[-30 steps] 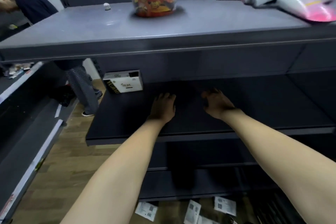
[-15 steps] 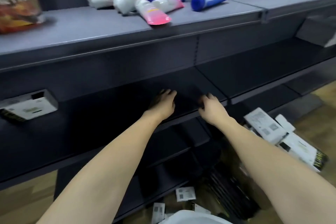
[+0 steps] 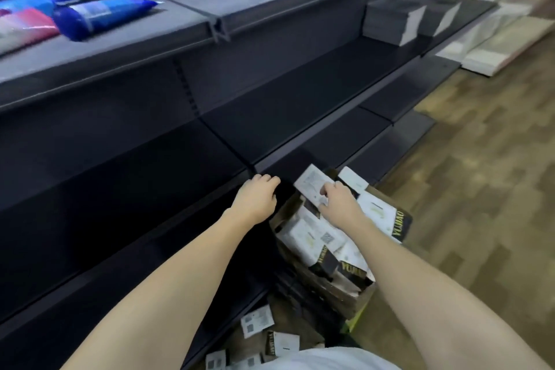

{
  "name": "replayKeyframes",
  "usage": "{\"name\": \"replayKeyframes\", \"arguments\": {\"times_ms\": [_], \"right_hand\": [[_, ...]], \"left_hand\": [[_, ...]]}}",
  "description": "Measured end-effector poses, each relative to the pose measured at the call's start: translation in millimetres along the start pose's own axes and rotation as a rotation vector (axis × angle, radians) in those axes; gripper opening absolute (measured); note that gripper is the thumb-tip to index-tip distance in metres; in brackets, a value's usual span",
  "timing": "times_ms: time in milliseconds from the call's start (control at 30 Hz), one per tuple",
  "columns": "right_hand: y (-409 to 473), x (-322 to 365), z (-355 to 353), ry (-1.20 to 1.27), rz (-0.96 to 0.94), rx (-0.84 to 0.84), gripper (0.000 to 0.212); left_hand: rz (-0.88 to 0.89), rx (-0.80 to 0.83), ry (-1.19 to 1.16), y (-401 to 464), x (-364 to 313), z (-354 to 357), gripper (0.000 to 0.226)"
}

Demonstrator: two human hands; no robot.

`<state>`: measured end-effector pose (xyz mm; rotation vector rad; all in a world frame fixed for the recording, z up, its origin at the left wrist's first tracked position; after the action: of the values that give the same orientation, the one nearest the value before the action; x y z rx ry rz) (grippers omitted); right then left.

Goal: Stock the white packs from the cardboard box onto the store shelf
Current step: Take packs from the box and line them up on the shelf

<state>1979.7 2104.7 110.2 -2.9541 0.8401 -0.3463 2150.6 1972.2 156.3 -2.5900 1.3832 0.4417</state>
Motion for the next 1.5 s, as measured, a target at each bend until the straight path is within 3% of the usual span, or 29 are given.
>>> {"name": "replayKeyframes", "arguments": {"times_ms": [300, 467, 600, 733, 800, 867, 1000, 1100, 1267, 1500], "right_hand": [[11, -80, 31, 0.109, 0.082, 0.105, 0.037], [7, -73, 53, 0.229, -0.01, 0.317, 0.042], [-5, -44, 72, 0.26, -0.152, 0.509, 0.07], [-19, -19, 87, 0.136, -0.194, 0.542, 0.117], [-22, -10, 96, 0.075, -0.203, 0.503, 0.126], [-24, -1, 105, 0.061, -0.175, 0.469, 0.118], [-22, 4, 107, 0.016, -0.115, 0.413, 0.078], [-17, -2, 97, 0.092, -0.075, 0.387, 0.069], [-1, -15, 67, 0.638, 0.048, 0.356, 0.057], [10, -13, 34, 1.178, 0.138, 0.568, 0.05]], "left_hand": [[-0.105, 0.086, -0.053, 33, -57, 61, 0.038], [-0.16, 0.145, -0.074, 26, -65, 77, 0.043], [-0.223, 0.153, -0.062, 15, -55, 80, 0.04], [-0.283, 0.149, -0.082, -3, -42, 77, 0.038], [-0.315, 0.144, -0.099, -13, -37, 76, 0.039], [-0.342, 0.146, -0.109, -21, -34, 75, 0.039], [-0.38, 0.154, -0.136, -34, -32, 74, 0.04], [-0.438, 0.177, -0.189, -39, -24, 71, 0.041], [-0.545, 0.18, -0.317, -48, -11, 62, 0.048], [-0.608, 0.038, -0.612, -41, -6, 40, 0.045]]}}
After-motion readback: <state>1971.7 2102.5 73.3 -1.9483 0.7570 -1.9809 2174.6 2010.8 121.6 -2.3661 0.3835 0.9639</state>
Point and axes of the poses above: each hand's wrist, its own y-axis towards the middle knuckle, its own z-axis out of the palm, x = y × z, the point moved 2 cm from there along y, towards the middle knuckle, and after that the axes turned 13 degrees about -y, right-handed, at the moved point
